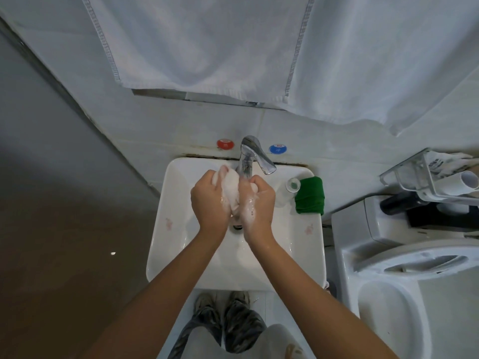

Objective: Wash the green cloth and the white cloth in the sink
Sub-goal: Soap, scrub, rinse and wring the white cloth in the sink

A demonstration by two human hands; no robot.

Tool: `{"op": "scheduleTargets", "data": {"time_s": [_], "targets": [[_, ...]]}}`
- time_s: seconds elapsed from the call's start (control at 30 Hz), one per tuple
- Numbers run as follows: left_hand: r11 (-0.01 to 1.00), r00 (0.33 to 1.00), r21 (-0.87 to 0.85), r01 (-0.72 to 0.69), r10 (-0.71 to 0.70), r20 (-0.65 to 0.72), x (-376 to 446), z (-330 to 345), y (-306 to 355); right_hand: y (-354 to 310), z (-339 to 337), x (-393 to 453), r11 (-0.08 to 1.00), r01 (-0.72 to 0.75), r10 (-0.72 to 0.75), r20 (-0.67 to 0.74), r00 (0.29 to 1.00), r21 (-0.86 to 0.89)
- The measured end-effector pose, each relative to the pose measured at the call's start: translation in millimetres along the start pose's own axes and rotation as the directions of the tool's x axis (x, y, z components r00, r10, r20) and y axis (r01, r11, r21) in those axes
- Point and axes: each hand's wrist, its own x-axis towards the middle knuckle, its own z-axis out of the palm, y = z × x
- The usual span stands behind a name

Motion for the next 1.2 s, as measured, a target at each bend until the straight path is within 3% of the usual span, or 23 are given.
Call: {"op": "scheduleTargets", "data": {"time_s": [0.13, 0.2, 0.4, 0.5, 0.57, 0.67, 0.73, 0.83, 0.9, 1.07, 1.2], "targets": [[0.981, 0.980, 0.030, -0.189, 0.187, 0.069, -34.3, 2.1, 10.6, -5.4, -5.5, 28.9, 0.978, -0.132, 0.136, -0.016, 0.991, 0.160], [0.979, 0.976, -0.003, -0.204, 0.204, 0.078, -38.6, 0.5, 15.6, -8.9, -6.1, 30.1, 0.949, -0.206, 0.206, 0.024, 0.978, 0.240], [1.000, 1.000, 0.016, 0.012, -0.012, 0.004, 4.3, -5.0, 7.9, -3.7, -3.7, 2.7, 0.999, -0.035, 0.033, 0.106, 0.994, 0.022], [0.979, 0.980, 0.059, -0.195, 0.192, 0.049, -31.8, -4.1, 5.1, 0.2, -2.6, 25.0, 0.985, -0.142, 0.139, 0.035, 0.990, 0.097], [0.973, 0.974, 0.060, -0.222, 0.219, 0.058, -34.5, -3.4, 6.9, 6.5, 0.4, 22.3, 0.976, -0.155, 0.150, 0.046, 0.988, 0.150], [0.998, 1.000, 0.067, 0.005, -0.004, -0.010, 0.7, -3.5, 4.0, 9.7, 1.2, -2.1, 0.998, -0.065, 0.065, 0.066, 0.996, -0.008], [0.996, 0.998, 0.062, 0.059, -0.058, -0.019, 7.6, -6.0, -3.8, 5.7, 2.7, -5.1, 0.998, -0.054, 0.056, 0.087, 0.995, -0.023], [0.985, 0.989, 0.096, -0.141, 0.144, -0.016, -27.5, -2.5, -3.7, 1.5, 4.2, 17.4, 0.990, -0.136, 0.135, 0.030, 0.990, 0.037], [0.968, 0.971, 0.085, -0.236, 0.238, -0.008, -36.3, -3.2, -0.6, 4.9, 5.1, 21.5, 0.986, -0.157, 0.154, 0.066, 0.986, 0.047], [0.993, 1.000, 0.120, 0.017, -0.016, -0.009, 6.8, -9.4, -9.5, 15.6, 2.3, -3.6, 0.993, -0.066, 0.080, 0.141, 0.987, -0.103], [0.967, 0.985, 0.193, -0.169, 0.159, 0.067, -25.8, -4.3, -11.2, 6.1, -0.9, 14.6, 0.983, -0.182, 0.182, 0.061, 0.981, -0.010]]}}
